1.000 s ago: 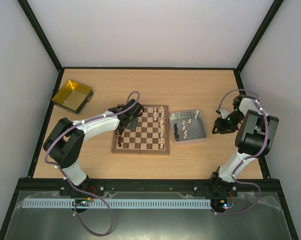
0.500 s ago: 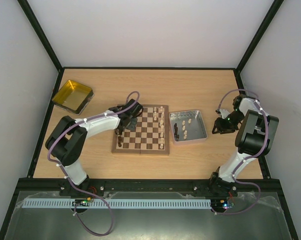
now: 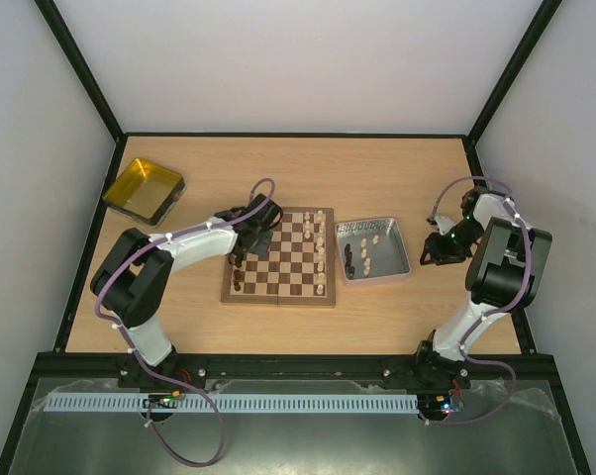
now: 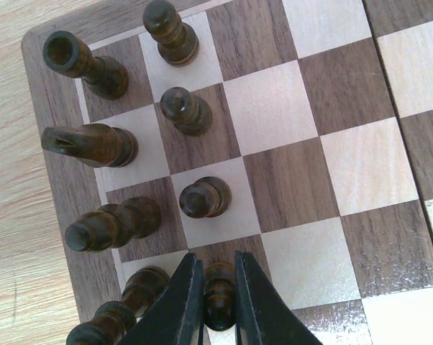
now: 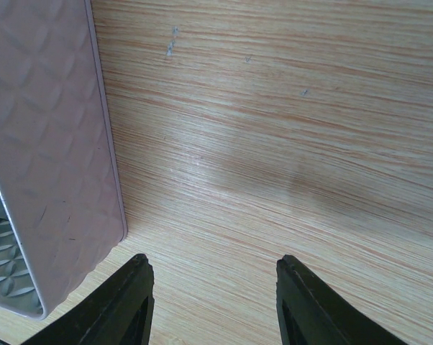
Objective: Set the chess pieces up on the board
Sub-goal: Place the chess piece on the chessboard.
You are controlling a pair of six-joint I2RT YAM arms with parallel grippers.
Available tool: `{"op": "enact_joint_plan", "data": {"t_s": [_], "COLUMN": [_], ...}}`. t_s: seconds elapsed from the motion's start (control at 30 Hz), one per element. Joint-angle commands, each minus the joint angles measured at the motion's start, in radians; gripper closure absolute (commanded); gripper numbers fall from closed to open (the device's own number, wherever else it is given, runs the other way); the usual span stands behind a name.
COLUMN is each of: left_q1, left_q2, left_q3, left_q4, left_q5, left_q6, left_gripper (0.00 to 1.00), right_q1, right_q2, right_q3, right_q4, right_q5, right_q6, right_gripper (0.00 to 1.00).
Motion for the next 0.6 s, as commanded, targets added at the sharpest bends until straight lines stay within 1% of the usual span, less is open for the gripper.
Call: {"op": "enact_joint_plan", "data": {"t_s": [0.0,0.27,0.57], "left_q1": [0.004,0.004,0.0], "left_q2": [0.012,0.015,0.013], "left_q3": [0.015,0.013,0.012], "left_q4": [-0.005,-0.001,-0.003], "left_q5": [0.039,0.053,0.053], "left_q6": [-0.003,-0.004,-0.008], "left_gripper": [0.95,0.95,0.89], "right_q1": [-0.005,-0.005,-0.006], "right_q2": [0.003,0.002,-0.003], "right_q3": [0.014,-0.001,-0.002], "right_q4": [-0.026,-0.017,-0.02], "right_q5": [0.009,0.008,0.01], "right_q6": [-0.014,-0.013,-0.015], "right_gripper": [0.53,0.54,0.53]}}
